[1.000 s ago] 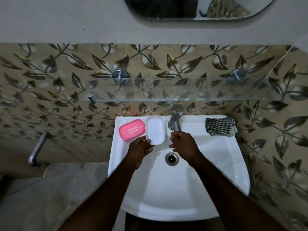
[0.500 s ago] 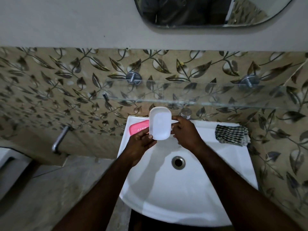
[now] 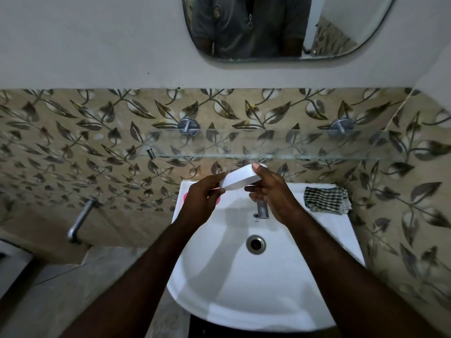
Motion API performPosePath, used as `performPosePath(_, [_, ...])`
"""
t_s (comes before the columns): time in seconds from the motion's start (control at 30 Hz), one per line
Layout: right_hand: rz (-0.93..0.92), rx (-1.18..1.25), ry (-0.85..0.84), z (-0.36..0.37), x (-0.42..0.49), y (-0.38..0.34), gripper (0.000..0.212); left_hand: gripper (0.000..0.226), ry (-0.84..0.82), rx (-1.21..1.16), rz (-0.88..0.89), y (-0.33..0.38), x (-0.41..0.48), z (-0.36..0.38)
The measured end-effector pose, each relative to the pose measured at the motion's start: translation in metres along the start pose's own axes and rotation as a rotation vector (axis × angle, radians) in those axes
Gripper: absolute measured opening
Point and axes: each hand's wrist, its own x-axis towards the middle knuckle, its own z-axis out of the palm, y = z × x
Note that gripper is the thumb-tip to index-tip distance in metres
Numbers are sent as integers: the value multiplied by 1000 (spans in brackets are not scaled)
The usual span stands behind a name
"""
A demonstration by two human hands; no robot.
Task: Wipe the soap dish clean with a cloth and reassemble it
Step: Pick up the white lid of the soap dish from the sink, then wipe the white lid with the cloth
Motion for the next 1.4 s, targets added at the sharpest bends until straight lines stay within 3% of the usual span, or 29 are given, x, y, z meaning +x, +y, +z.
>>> performPosePath(0.1, [-41, 76, 20, 2, -3, 1, 25, 41, 5, -57, 33, 9, -1, -2])
performPosePath(0.3, [-63, 119, 78, 3, -7, 1, 37, 34, -19, -80, 49, 21, -1, -2])
performPosePath(0.47, [69, 46, 29, -4, -13, 5, 54, 34, -154, -153, -165, 32, 4, 7])
performPosePath(0.6, [158, -107, 26, -16, -20, 0, 67, 40, -450, -596, -447, 38, 6, 22])
performPosePath(0.73, [223, -309, -45, -43, -22, 1, 83, 55, -619, -679, -587, 43, 7, 49])
performPosePath(0.83, [161, -314, 10, -67, -20, 4, 73, 65, -563, -781, -682, 50, 12, 72])
performPosePath(0.97, [97, -379, 168, -101, -6, 21, 43, 54, -460, -724, -729, 57, 18, 100])
performPosePath(1.03, [13, -579, 267, -121, 7, 39, 21, 53, -420, -730, -785, 60, 18, 111])
performPosePath(1.1, [-151, -947, 344, -144, 26, 61, 22, 51, -374, -787, -830, 63, 18, 115])
performPosePath(1.17, [-226, -1199, 347, -162, 37, 81, 10, 54, -347, -818, -818, 61, 20, 119])
performPosePath(1.23, [-185, -1326, 267, -181, 44, 93, 44, 55, -339, -836, -793, 57, 20, 122])
performPosePath(1.3, [-88, -1379, 188, -198, 51, 103, 63, 52, -344, -865, -810, 56, 18, 121])
performPosePath(1.33, [-48, -1423, 160, -202, 51, 103, 62, 51, -339, -883, -829, 54, 18, 121])
performPosePath(1.4, [36, -1462, 148, -214, 59, 111, 39, 51, -331, -893, -845, 53, 19, 120])
